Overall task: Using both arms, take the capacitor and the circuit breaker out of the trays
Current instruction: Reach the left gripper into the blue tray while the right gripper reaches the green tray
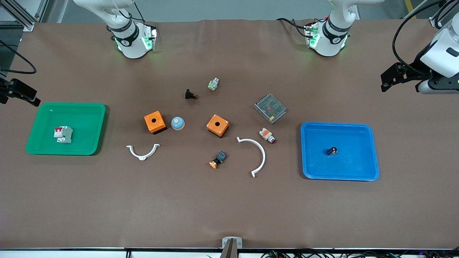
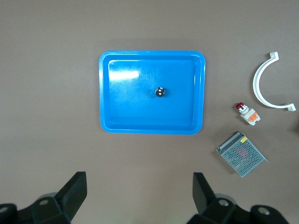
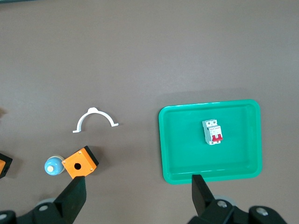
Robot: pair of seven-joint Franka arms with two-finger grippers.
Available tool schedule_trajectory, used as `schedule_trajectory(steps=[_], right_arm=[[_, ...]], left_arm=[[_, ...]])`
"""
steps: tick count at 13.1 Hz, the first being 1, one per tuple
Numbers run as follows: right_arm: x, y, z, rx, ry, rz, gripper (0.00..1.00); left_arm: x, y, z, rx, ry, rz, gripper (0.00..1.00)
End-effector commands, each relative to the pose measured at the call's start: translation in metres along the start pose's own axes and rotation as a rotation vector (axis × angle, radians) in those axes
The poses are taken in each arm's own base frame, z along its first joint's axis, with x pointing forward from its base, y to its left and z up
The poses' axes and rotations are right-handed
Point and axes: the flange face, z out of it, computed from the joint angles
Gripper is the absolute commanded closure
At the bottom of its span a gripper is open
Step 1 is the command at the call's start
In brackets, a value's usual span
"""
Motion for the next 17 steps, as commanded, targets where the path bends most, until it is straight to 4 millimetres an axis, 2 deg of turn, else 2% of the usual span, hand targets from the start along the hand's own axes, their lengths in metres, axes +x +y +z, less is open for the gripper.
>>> schedule_trajectory(steps=[1, 2, 4, 6, 7, 8, 13, 14, 15, 16, 17], right_arm=[[0.004, -0.003, -0.005, 0.018, 0.01, 0.003, 0.0], [0.004, -0.004, -0.005, 0.018, 0.01, 0.001, 0.0], [0.004, -0.004, -0.005, 0.018, 0.01, 0.0, 0.0], [0.004, -0.005, -0.005, 0.016, 0.01, -0.002, 0.0], [0.004, -0.004, -0.015, 0.017, 0.028, -0.002, 0.0], [0.004, -0.002, -0.017, 0.016, 0.027, 0.0, 0.0], [0.025, -0.016, 0.032, -0.009, -0.054, -0.024, 0.0], [0.03, -0.008, 0.057, -0.014, -0.107, -0.01, 0.0], [0.038, 0.01, 0.087, -0.019, -0.16, 0.016, 0.0], [0.046, 0.036, 0.114, -0.024, -0.196, 0.038, 0.0], [0.053, 0.055, 0.142, -0.041, -0.228, 0.024, 0.0]], left_arm=[[0.002, -0.001, -0.004, 0.002, 0.002, 0.013, 0.0], [0.004, -0.003, -0.002, 0.002, -0.002, 0.01, 0.0], [0.016, -0.001, 0.017, -0.006, -0.035, 0.013, 0.0], [0.036, -0.001, 0.061, -0.014, -0.095, 0.011, 0.0], [0.047, 0.001, 0.085, -0.013, -0.101, 0.012, 0.0], [0.052, 0.004, 0.109, -0.004, -0.1, 0.016, 0.0], [0.044, 0.008, 0.274, -0.025, 0.032, -0.001, 0.01], [0.041, 0.009, 0.309, -0.033, 0.058, 0.0, 0.01], [0.041, 0.011, 0.337, -0.041, 0.074, -0.002, 0.01], [0.042, 0.011, 0.363, -0.047, 0.077, -0.005, 0.03], [0.041, 0.012, 0.383, -0.052, 0.089, -0.003, 0.15]])
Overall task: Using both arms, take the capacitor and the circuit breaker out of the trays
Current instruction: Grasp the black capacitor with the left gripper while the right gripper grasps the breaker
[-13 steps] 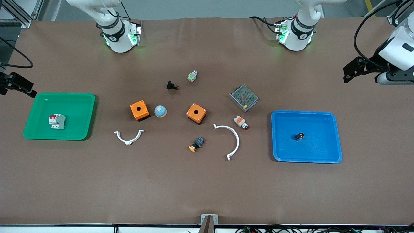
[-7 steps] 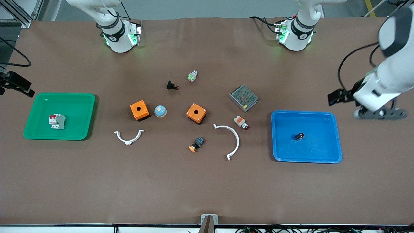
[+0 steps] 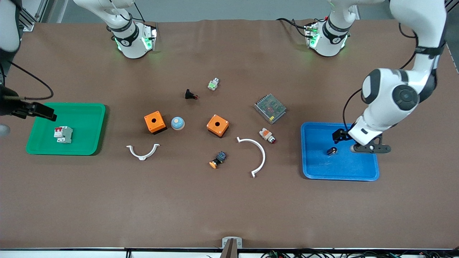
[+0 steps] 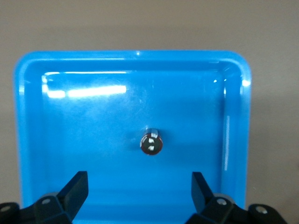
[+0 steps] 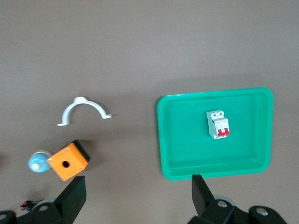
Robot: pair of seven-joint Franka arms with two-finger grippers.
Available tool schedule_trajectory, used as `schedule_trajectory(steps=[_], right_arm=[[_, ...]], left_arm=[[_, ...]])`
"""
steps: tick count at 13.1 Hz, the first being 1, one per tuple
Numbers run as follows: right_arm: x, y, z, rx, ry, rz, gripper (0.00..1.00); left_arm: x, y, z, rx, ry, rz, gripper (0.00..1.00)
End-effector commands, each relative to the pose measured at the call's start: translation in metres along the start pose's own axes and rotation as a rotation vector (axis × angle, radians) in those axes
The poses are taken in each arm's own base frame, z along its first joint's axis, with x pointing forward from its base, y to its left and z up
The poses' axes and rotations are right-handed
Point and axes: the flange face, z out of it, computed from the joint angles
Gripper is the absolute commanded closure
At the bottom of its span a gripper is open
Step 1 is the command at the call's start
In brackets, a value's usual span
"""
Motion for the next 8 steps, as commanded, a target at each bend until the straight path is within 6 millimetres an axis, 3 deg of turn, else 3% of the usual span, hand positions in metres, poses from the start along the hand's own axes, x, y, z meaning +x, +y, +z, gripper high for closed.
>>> schedule_trajectory(steps=[1, 3, 6, 8], right_arm=[[0.034, 0.066, 0.067, -0.041, -0.08, -0.029, 0.0], [0.046, 0.124, 0.115, -0.032, -0.104, -0.11, 0.0], [0.045, 0.184, 0.17, 0.011, -0.156, -0.188, 0.0], [0.038, 0.198, 0.203, 0.033, -0.182, -0.183, 0.0]], left_arm=[[-0.004, 0.0, 0.045, -0.012, 0.033, -0.01, 0.22], [-0.004, -0.001, 0.066, -0.017, 0.036, -0.014, 0.32], [-0.003, 0.0, 0.083, -0.023, 0.044, -0.016, 0.39], [-0.003, 0.001, 0.09, -0.026, 0.054, -0.018, 0.48]])
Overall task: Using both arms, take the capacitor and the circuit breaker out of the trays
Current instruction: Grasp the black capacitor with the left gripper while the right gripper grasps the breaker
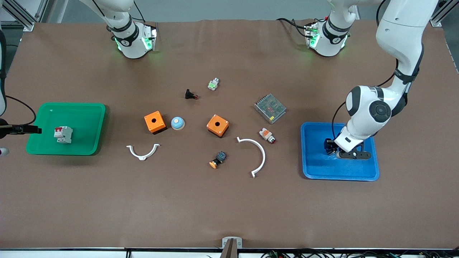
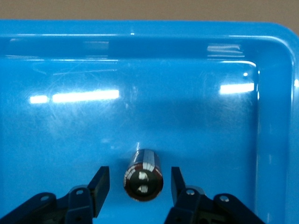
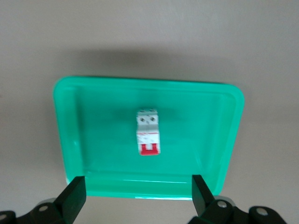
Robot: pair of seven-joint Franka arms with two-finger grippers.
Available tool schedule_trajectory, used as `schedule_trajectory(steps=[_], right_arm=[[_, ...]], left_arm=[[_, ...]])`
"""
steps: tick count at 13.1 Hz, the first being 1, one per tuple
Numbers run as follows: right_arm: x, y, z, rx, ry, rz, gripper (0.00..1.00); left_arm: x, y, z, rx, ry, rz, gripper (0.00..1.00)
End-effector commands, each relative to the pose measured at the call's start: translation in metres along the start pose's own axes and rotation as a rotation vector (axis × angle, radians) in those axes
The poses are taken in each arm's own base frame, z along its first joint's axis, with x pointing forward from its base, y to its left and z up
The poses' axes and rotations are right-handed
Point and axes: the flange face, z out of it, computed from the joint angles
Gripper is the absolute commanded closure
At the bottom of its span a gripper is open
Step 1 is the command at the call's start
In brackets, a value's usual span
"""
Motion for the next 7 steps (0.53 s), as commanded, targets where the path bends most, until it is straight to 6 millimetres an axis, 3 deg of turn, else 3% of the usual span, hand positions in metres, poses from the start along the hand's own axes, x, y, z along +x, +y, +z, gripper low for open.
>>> schedule_trajectory(steps=[1, 4, 5, 7], right_arm=[[-0.004, 0.01, 0.045, 0.006, -0.003, -0.035, 0.0], [-0.016, 0.015, 0.105, 0.003, 0.038, -0.053, 0.0], [-0.016, 0.012, 0.117, -0.005, 0.055, -0.058, 0.0], [-0.018, 0.006, 0.13, -0.004, 0.057, -0.065, 0.0]], left_arm=[[0.003, 0.0, 0.007, -0.005, 0.013, -0.014, 0.58], [0.006, 0.001, 0.001, -0.005, 0.024, -0.014, 0.92], [0.009, 0.0, -0.01, -0.003, 0.038, -0.01, 0.97], [0.015, 0.005, -0.043, 0.0, 0.058, -0.002, 0.99]])
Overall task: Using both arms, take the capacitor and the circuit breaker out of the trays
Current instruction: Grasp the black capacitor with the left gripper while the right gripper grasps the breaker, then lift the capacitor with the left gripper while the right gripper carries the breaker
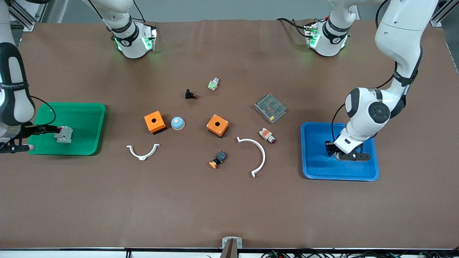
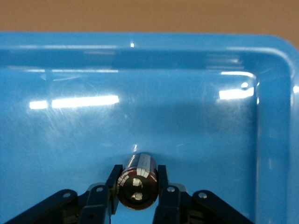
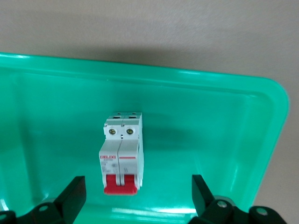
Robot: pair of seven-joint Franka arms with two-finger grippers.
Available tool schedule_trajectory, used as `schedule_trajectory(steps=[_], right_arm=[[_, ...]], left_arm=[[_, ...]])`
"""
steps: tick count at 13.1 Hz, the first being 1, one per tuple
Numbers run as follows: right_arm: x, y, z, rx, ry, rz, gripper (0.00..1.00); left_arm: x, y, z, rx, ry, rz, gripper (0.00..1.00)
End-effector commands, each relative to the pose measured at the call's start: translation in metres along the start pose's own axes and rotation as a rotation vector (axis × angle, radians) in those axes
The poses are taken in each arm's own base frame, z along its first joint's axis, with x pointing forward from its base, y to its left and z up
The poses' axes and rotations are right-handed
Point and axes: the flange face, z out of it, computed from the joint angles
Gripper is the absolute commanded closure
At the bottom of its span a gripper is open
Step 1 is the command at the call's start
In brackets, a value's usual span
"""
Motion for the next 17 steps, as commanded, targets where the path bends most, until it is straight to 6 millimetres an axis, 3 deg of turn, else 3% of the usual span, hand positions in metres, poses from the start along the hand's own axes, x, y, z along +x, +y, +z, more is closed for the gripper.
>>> schedule_trajectory(steps=[1, 2, 4, 7, 10, 11, 13, 14, 15, 17], right_arm=[[-0.009, -0.011, 0.009, 0.007, 0.001, -0.028, 0.0], [-0.01, -0.014, 0.014, 0.013, -0.01, -0.032, 0.0], [-0.01, -0.018, 0.018, 0.016, -0.015, -0.037, 0.06], [-0.009, -0.016, 0.016, 0.007, 0.003, -0.084, 0.32], [-0.008, -0.015, 0.017, 0.004, 0.008, -0.1, 0.58], [-0.008, -0.016, 0.015, 0.002, 0.011, -0.101, 0.68], [-0.004, -0.021, 0.007, -0.001, 0.012, -0.108, 0.76], [-0.001, -0.03, -0.008, -0.008, 0.018, -0.117, 0.76], [-0.003, -0.034, -0.04, -0.014, 0.022, -0.118, 0.76], [0.0, -0.067, -0.109, -0.014, -0.01, -0.108, 0.77]], left_arm=[[0.008, 0.012, -0.055, 0.004, 0.02, 0.013, 0.99], [0.009, 0.018, -0.073, 0.006, 0.02, 0.021, 0.99], [0.005, 0.051, -0.103, -0.004, 0.0, 0.027, 0.99], [-0.018, 0.128, -0.128, -0.03, -0.039, -0.046, 0.99], [-0.05, 0.212, -0.125, -0.061, -0.077, -0.172, 0.99], [-0.07, 0.249, -0.117, -0.053, -0.093, -0.204, 0.99], [-0.106, 0.304, -0.093, 0.002, -0.088, -0.283, 0.99], [-0.113, 0.321, -0.083, 0.019, -0.074, -0.323, 0.99], [-0.13, 0.342, -0.068, 0.044, -0.056, -0.341, 0.99], [-0.142, 0.367, -0.045, 0.031, -0.037, -0.419, 0.99]])
